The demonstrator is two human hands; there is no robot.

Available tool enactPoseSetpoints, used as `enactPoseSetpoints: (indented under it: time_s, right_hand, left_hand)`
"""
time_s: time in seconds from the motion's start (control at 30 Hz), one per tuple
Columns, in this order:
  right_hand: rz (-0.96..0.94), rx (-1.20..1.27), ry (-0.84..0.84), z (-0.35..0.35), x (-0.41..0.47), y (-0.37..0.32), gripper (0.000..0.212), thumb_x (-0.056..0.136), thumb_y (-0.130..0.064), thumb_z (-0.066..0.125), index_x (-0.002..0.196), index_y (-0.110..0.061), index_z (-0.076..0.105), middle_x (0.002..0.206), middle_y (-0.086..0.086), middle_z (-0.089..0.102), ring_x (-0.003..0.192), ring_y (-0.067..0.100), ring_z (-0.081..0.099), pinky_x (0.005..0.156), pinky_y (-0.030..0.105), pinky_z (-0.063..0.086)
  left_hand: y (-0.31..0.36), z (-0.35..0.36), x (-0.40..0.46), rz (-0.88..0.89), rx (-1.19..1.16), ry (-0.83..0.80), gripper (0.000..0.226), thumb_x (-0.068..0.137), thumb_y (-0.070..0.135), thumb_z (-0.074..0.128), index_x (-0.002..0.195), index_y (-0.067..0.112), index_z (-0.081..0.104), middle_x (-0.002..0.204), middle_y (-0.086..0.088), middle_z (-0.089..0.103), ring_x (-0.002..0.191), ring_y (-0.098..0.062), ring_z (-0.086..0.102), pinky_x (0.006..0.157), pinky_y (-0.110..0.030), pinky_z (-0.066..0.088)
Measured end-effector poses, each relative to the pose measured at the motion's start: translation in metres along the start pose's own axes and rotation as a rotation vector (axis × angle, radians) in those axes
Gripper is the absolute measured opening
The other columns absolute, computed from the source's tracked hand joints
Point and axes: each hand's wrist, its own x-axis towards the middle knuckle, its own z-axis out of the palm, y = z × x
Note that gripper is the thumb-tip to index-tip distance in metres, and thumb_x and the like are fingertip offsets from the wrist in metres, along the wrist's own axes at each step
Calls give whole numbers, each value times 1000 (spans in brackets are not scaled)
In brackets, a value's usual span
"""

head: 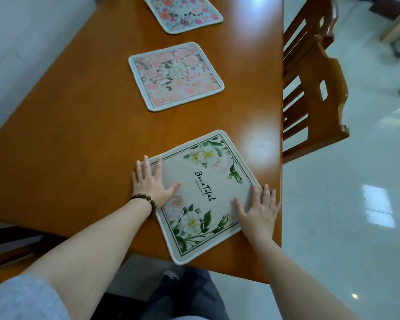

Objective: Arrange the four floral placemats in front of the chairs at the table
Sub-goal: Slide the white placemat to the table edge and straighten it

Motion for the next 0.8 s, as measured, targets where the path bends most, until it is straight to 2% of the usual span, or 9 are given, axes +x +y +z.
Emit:
enactPoseSetpoints:
  time_s: [0.17, 0.37, 0.6, 0.8]
  right_hand:
    - [-60, 73, 38, 5, 9, -9, 69, 91, -62, 37, 149, -28, 23, 160, 4, 10, 146, 19, -5, 117, 41, -8]
    - [-209, 79, -20, 17, 24, -48, 69, 90, -63, 38, 149, -29, 23, 160, 2, 6, 146, 18, -6, 115, 39, -14]
    - [-375, 18, -127, 39, 24, -126, 71, 90, -63, 37, 150, -31, 18, 161, 3, 1, 146, 19, -9, 115, 41, -15]
    - [-470, -39, -189, 62, 8, -208, 71, 91, -63, 36, 150, -31, 15, 161, 4, -1, 146, 21, -10, 116, 44, -13]
  left_hand:
    - [1, 3, 6, -45, -45, 59, 86, 84, 74, 28, 150, 32, -7, 157, -13, -17, 141, -36, -19, 114, -51, -3]
    - [-32, -12, 10, -156, -61, 75, 81, 88, 69, 31, 152, 28, 2, 158, -15, -11, 143, -33, -17, 116, -49, -3]
    - [-112, -30, -6, -327, -112, 41, 81, 88, 68, 33, 152, 27, 6, 159, -14, -9, 143, -34, -14, 116, -48, 0]
    - [-200, -51, -20, -380, -148, -15, 81, 89, 67, 35, 152, 28, 4, 158, -14, -10, 143, -34, -14, 116, -48, 1]
